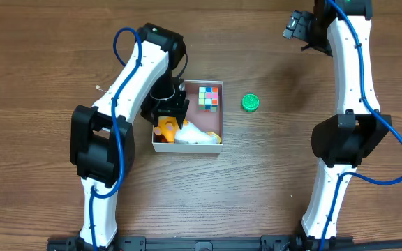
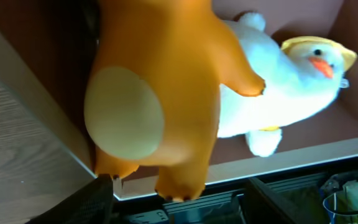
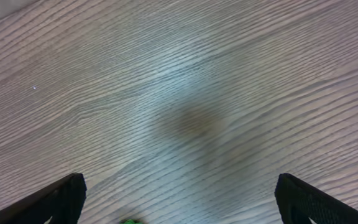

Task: Pack container
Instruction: 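Carry the dinosaur right over the box and lower it inside, then open the left gripper to release the dinosaur and raise it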

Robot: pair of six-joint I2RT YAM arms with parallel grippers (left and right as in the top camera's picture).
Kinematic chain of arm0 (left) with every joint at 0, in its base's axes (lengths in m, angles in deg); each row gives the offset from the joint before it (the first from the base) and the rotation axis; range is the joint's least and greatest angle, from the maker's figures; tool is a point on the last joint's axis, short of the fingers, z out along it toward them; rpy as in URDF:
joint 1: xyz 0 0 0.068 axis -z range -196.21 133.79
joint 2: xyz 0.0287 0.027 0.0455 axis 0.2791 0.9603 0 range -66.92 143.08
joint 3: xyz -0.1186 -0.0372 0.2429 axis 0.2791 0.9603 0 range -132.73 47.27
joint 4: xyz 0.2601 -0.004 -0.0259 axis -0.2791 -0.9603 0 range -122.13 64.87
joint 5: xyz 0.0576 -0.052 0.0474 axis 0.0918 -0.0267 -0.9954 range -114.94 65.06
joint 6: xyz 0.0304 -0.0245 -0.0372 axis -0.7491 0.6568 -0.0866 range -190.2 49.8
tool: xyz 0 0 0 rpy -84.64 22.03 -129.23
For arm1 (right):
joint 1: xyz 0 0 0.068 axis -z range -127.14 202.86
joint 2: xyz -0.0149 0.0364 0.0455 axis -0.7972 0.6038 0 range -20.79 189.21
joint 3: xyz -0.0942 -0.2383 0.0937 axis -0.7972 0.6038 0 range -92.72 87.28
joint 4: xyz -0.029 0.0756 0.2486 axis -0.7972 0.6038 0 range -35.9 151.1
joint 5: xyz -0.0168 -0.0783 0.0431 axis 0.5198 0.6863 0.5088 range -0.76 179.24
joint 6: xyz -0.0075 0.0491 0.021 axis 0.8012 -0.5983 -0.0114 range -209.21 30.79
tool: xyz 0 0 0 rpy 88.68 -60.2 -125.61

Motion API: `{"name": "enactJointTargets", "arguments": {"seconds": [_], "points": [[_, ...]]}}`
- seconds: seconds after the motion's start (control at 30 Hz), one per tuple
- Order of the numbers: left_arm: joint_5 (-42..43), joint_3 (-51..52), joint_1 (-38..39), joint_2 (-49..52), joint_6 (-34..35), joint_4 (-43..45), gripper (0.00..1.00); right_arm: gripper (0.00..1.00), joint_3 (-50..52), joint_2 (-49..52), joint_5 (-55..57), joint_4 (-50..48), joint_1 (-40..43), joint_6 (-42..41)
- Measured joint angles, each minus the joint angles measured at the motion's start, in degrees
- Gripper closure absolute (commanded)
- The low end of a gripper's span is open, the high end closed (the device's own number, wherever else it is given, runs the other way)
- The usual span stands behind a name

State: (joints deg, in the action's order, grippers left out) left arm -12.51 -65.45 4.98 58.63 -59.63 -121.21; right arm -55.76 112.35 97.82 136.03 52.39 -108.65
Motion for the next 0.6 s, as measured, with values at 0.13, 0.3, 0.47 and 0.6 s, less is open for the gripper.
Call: {"name": "enactJointTargets", "arguments": {"seconds": [0.13,0.3,0.47,0.6], "points": [[0.0,1.1,0.0,0.0,0.0,0.8,0.32,0.00,0.0,0.0,0.0,0.0,0.0,0.0],[0.0,1.1,0.0,0.0,0.0,3.0,0.32,0.00,0.0,0.0,0.0,0.0,0.0,0.0],[-0.5,1.1,0.0,0.0,0.0,4.7,0.36,0.00,0.0,0.0,0.0,0.0,0.0,0.0],[-1.6,1.1,0.0,0.0,0.0,4.8,0.37,0.00,0.0,0.0,0.0,0.0,0.0,0.0]]}}
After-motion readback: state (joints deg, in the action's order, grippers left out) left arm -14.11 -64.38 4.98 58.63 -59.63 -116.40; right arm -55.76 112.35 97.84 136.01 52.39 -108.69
